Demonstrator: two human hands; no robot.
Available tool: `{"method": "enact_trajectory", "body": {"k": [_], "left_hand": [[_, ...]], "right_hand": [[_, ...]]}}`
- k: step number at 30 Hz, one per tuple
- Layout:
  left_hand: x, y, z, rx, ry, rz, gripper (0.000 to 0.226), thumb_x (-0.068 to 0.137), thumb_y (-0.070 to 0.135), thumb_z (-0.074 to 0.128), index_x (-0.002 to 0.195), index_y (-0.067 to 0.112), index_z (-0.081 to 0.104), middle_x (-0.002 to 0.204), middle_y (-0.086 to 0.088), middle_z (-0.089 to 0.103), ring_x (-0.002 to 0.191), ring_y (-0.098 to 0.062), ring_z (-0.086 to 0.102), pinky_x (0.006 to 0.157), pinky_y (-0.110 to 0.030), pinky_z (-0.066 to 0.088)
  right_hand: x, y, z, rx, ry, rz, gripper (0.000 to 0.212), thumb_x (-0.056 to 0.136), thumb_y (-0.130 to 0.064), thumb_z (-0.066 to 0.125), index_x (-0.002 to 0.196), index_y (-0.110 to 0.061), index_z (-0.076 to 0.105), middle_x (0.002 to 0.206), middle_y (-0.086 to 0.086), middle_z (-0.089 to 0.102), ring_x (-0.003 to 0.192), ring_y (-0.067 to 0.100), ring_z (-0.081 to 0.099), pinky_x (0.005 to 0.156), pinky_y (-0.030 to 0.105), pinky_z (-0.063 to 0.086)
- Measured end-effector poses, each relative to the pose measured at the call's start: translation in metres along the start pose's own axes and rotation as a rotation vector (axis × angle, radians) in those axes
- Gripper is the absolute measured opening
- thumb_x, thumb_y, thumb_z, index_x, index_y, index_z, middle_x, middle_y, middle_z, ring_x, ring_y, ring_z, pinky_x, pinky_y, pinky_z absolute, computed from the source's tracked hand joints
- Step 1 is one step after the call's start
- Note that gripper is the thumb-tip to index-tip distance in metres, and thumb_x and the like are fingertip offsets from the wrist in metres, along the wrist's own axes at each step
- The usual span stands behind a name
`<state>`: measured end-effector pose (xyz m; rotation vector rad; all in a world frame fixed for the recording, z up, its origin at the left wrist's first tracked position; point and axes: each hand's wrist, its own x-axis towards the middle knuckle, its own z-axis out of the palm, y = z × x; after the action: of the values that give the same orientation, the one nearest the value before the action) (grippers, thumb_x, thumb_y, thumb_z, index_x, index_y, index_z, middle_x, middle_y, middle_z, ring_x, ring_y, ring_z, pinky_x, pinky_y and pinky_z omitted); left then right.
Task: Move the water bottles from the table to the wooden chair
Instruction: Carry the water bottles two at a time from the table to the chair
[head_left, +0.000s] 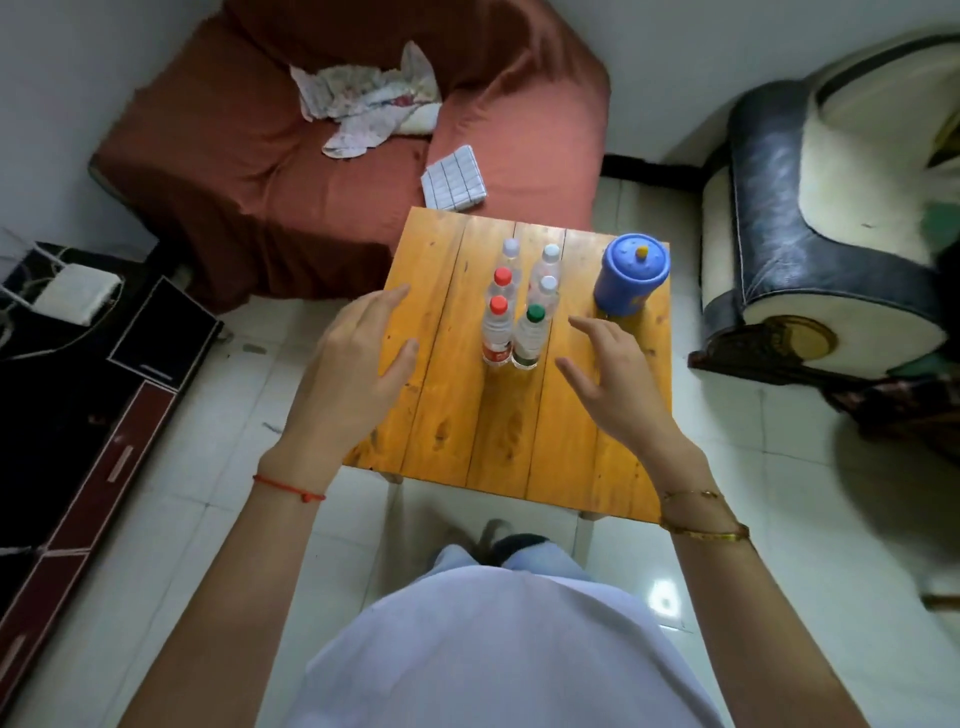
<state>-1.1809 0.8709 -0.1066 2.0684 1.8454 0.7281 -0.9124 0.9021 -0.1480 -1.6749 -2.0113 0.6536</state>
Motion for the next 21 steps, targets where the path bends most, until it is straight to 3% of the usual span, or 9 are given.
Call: {"method": "enact_trajectory", "body": {"k": [11,21], "left_hand": [[0.067,-0.01,0.075,-0.007,-0.095,0.051,0.053,0.093,0.027,0.054,0.143,0.018,0.037,0.139,-0.002,0.049,0.129,-0.016,0.044,0.108,-0.036,0.041],[0.148,-0.051,0.166,0.016,-0.301,-0.033,0.05,0.09,0.02,0.059,0.137,0.013,0.043,0.134,-0.008,0.053,0.125,-0.023,0.049,0.103,-0.044,0.044]], "right_hand": [[0.063,0.042,0.024,-0.018,0.004,0.064,0.05,0.092,-0.031,0.058,0.136,-0.015,0.043,0.135,0.005,0.051,0.128,0.019,0.044,0.104,0.031,0.039],[0.14,0.083,0.08,-0.052,-0.133,0.175,0.047,0.091,-0.028,0.058,0.133,-0.012,0.044,0.131,0.01,0.051,0.121,0.025,0.048,0.101,0.038,0.044]]}}
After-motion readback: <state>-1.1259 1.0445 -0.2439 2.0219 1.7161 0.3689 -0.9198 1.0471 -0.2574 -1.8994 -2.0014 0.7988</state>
